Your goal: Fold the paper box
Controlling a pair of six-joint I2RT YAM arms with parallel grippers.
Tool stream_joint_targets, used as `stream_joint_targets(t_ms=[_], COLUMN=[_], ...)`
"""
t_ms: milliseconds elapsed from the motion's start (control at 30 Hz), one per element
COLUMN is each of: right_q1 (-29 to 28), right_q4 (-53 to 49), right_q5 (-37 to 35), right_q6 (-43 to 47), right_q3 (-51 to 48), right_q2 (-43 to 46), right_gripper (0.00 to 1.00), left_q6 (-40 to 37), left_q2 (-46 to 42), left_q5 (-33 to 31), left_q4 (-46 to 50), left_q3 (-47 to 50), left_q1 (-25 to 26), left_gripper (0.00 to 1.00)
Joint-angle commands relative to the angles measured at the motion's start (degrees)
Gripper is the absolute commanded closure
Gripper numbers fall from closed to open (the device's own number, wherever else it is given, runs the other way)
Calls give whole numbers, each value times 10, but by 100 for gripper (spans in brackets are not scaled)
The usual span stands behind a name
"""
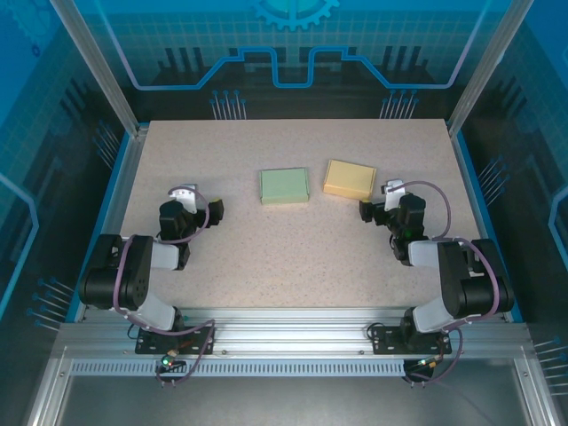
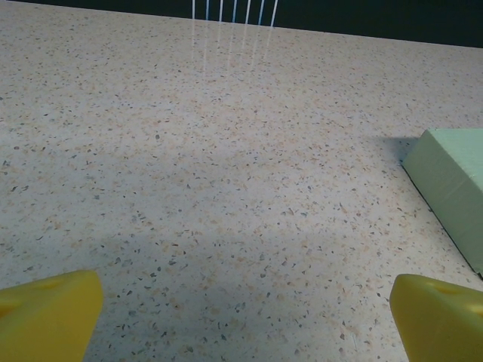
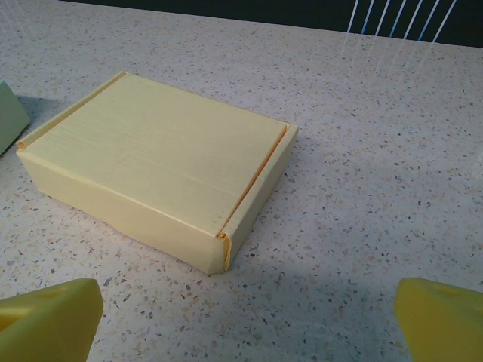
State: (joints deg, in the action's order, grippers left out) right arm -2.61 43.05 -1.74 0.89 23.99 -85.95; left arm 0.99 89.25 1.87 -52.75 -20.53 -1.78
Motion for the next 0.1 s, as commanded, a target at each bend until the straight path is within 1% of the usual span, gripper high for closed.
stream_joint_targets(t_ms=[0,67], right_q1=[-5,-5], right_q4=[0,0], right_q5=[-9,-9], right_q6=[-6,-6], right_q3=[8,8], right_q2=[-2,-2], right_gripper=[0,0], left_q6=[-7,-7], left_q2=[-5,-5], left_q5=[14,15], left_q4=[0,0], left_q3=[-12,-13], left_q1=[-2,-3], left_gripper=[1,1])
